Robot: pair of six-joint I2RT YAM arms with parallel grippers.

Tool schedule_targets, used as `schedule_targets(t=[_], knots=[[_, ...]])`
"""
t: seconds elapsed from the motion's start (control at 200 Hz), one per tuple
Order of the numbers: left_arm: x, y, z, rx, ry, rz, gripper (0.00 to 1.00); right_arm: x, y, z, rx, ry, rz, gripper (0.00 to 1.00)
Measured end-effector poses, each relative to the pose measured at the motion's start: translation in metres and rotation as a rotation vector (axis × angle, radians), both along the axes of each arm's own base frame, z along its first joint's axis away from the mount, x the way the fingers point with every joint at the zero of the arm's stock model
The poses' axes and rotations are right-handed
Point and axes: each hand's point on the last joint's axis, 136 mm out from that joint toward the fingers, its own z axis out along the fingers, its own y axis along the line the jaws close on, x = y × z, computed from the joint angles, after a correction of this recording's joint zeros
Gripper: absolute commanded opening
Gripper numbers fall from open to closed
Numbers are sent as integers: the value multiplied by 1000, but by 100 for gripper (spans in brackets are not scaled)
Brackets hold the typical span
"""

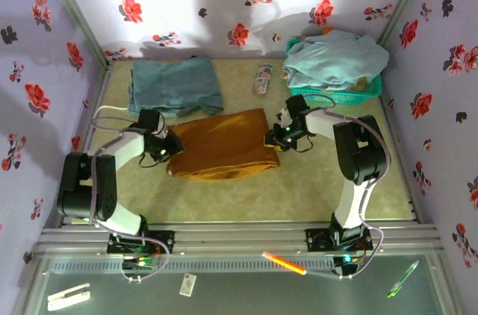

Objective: Fold and stack the trousers

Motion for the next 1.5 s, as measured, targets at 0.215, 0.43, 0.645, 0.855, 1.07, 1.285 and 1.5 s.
schedule_targets(t=[0.215, 0.43, 0.645, 0.855, 1.07, 1.285, 1.5], knots=[[1, 2, 7, 6, -11, -1, 0, 0, 6, 4, 35, 10, -19, 0], [-4, 3, 37, 0, -50, 3, 0, 3, 4, 36, 43, -54, -40, 0], [-1, -5, 99, -12, -155, -22, 0, 4, 7, 84, 56, -149, -45, 0], [0, -3, 134, 1, -198, -20, 0, 7, 7, 118, 57, -207, -57, 0], [17, 10, 183, 63, -282, -14, 0, 20, 19, 164, 74, -297, -44, 0], [77, 57, 223, 160, -360, 75, 0, 75, 62, 211, 144, -421, -29, 0], [133, 96, 218, 244, -379, 110, 0, 138, 102, 192, 169, -429, -32, 0]])
